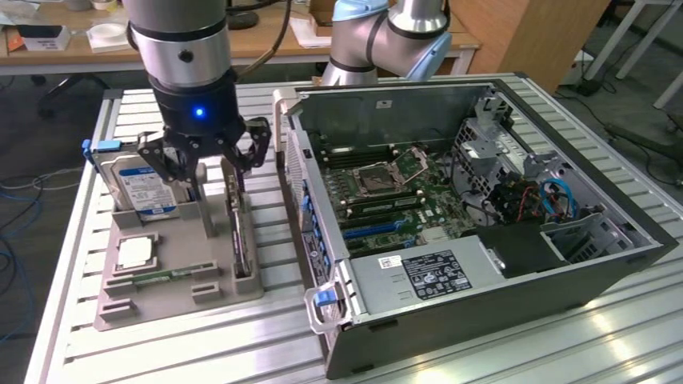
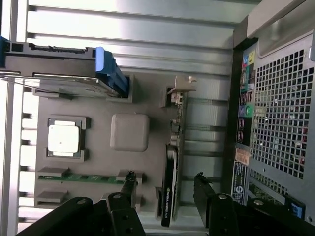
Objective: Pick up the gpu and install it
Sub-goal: 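Pick up the gpu and move the gpu toward the slot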
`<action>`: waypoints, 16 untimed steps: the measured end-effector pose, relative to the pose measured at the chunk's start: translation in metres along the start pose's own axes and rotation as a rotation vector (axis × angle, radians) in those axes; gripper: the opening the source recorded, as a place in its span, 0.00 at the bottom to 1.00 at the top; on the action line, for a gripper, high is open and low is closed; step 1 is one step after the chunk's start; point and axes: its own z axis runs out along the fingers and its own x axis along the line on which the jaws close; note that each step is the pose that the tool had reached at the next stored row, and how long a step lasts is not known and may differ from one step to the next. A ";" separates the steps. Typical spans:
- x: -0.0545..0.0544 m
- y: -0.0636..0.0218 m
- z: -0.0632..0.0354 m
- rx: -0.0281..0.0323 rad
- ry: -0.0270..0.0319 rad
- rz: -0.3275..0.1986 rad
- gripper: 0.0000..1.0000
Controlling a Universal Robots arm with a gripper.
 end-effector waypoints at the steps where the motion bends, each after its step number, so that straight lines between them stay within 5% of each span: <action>1: 0.000 -0.0004 0.0014 0.0001 -0.0003 0.004 0.59; 16: -0.005 -0.0050 0.0242 0.0007 -0.0019 0.032 0.59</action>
